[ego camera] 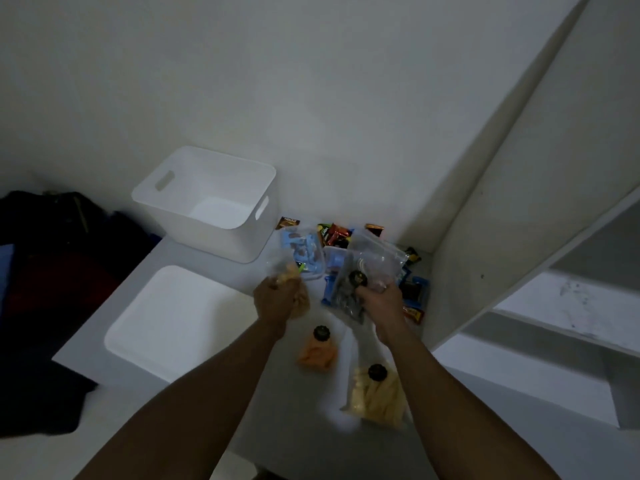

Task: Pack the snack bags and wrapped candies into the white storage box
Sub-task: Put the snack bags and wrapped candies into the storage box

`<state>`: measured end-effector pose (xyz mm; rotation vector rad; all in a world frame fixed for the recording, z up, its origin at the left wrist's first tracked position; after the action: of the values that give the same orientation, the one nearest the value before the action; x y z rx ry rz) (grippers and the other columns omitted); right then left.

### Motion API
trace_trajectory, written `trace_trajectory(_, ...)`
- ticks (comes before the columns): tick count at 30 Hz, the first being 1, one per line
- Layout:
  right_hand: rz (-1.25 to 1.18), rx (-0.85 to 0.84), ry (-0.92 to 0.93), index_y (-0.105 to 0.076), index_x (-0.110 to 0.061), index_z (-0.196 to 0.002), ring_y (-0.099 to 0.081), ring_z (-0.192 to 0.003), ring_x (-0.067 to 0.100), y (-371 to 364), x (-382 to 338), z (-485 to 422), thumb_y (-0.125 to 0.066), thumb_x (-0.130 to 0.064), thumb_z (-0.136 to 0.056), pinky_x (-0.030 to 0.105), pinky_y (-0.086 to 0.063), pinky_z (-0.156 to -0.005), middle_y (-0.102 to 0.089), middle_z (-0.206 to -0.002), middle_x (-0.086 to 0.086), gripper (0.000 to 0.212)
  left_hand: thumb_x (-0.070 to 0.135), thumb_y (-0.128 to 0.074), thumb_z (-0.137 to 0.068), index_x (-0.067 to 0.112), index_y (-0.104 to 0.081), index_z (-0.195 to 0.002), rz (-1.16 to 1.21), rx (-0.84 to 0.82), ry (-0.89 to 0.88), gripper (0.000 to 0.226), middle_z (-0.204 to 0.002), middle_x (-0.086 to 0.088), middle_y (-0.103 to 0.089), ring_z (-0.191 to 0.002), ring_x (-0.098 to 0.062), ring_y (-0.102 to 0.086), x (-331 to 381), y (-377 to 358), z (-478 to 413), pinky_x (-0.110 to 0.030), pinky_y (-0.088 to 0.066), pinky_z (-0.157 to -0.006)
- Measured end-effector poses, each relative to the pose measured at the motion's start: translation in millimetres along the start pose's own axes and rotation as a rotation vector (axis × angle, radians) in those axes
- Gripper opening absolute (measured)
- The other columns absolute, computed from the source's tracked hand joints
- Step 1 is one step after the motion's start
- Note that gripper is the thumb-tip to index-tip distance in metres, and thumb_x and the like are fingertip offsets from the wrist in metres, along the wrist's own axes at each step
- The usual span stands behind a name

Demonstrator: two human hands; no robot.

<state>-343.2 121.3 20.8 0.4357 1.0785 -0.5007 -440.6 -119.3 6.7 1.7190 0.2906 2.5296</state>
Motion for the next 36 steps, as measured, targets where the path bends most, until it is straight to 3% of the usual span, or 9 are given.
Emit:
trace_trajectory(7,-0.167,-0.024,0.124,-0.067,-0.029,-0.092,-0.068,-0.098,0.023,-69.7,-114.2,-14.2,-0.064,-0.030,-0.091,0.049,-0.059,-0.086,-0.071,-0.103,0.004,0.004,0.017,-0.077,-0.074,0.013,-0.076,-0.097,0.031,0.031,-0.268,0.023,-0.083,0.000,-0.075,-0.073,-0.013,-0.070,119.7,29.9,-42.2,-0.027,-0.058,-0.070)
trace_trajectory(10,-0.221,0.013,0.128,-0.069,-0.025,-0.096,-0.066,-0.100,0.027,-105.1,-151.0,-20.7,-0.053,-0.046,-0.094,0.050,-0.058,-0.086,-0.069,-0.106,0.006,0.027,0.036,-0.072,-0.076,0.016,-0.076,-0.094,0.055,0.063,-0.276,0.027,-0.084,0.004,-0.075,-0.081,-0.013,-0.071,158.2,49.7,-78.7,-0.027,-0.058,-0.074)
trace_trajectory(15,-0.272,-0.003,0.094,-0.066,-0.023,-0.093,-0.064,-0.096,0.027,-178.0,-196.4,-35.4,-0.042,-0.045,-0.100,0.047,-0.059,-0.082,-0.065,-0.099,0.007,0.034,0.038,-0.059,-0.090,0.011,-0.073,-0.105,0.089,0.111,-0.251,0.035,-0.095,0.000,-0.072,-0.088,-0.015,-0.066,204.0,86.2,-141.3,-0.027,-0.052,-0.079)
trace_trajectory(19,-0.115,0.027,0.124,-0.065,0.006,-0.095,-0.061,-0.077,0.021,-238.7,-211.2,-65.0,-0.057,-0.030,-0.090,0.037,-0.052,-0.069,-0.064,-0.085,0.009,0.037,0.036,-0.054,-0.087,0.006,-0.071,-0.103,0.131,0.101,-0.091,0.038,-0.096,-0.008,-0.071,-0.088,-0.024,-0.066,200.8,100.2,-204.7,-0.037,-0.057,-0.082)
trace_trajectory(23,-0.023,-0.007,0.034,-0.063,-0.007,-0.085,-0.071,-0.084,0.034,-293.6,-187.2,-99.3,-0.059,-0.031,-0.075,0.048,-0.062,-0.069,-0.070,-0.093,0.017,0.027,0.026,-0.048,-0.096,0.003,-0.069,-0.106,-0.018,-0.054,-0.025,0.032,-0.100,-0.014,-0.068,-0.096,-0.032,-0.063,186.7,88.5,-253.4,-0.032,-0.048,-0.079)
trace_trajectory(27,0.067,-0.020,-0.042,-0.054,-0.015,-0.078,-0.067,-0.091,0.040,-324.7,-164.6,-118.8,-0.046,-0.031,-0.083,0.055,-0.059,-0.080,-0.066,-0.097,0.020,0.019,0.021,-0.049,-0.098,0.020,-0.054,-0.076,-0.068,-0.248,0.089,0.022,-0.074,0.003,-0.052,-0.091,-0.023,-0.053,158.3,65.2,-283.2,-0.034,-0.047,-0.079)
trace_trajectory(30,0.108,-0.027,-0.129,-0.058,-0.008,-0.087,-0.066,-0.090,0.042,-337.7,-150.0,-126.4,-0.039,-0.024,-0.091,0.055,-0.059,-0.081,-0.065,-0.095,0.024,0.025,0.021,-0.052,-0.096,0.019,-0.057,-0.077,-0.077,-0.347,0.144,0.020,-0.079,-0.001,-0.058,-0.084,-0.022,-0.058,141.0,52.9,-297.7,-0.034,-0.051,-0.076)
trace_trajectory(33,0.104,-0.038,-0.199,-0.059,0.002,-0.104,-0.065,-0.072,0.037,-342.1,-140.0,-131.1,-0.038,-0.020,-0.095,0.043,-0.057,-0.061,-0.064,-0.087,0.024,0.032,0.019,-0.059,-0.091,0.012,-0.070,-0.085,-0.061,-0.384,0.188,0.014,-0.094,-0.013,-0.069,-0.081,-0.025,-0.066,127.9,43.0,-307.1,-0.033,-0.058,-0.073)
trace_trajectory(36,0.104,-0.050,-0.202,-0.056,-0.008,-0.086,-0.057,-0.064,0.026,-343.2,-137.6,-137.5,-0.035,-0.026,-0.103,0.036,-0.050,-0.069,-0.059,-0.075,0.012,0.032,0.016,-0.059,-0.090,0.008,-0.070,-0.084,-0.004,-0.500,0.249,0.015,-0.079,-0.013,-0.065,-0.061,-0.023,-0.058,118.4,25.2,-301.0,-0.029,-0.048,-0.059)
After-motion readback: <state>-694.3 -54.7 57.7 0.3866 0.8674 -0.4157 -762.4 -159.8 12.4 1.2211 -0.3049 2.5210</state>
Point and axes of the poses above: each hand's wrist, its own z-axis away from the middle knuckle, its own y-axis out of the back of the hand, x = y × z, the point moved 9 cm from there along -z, towards the middle knuckle
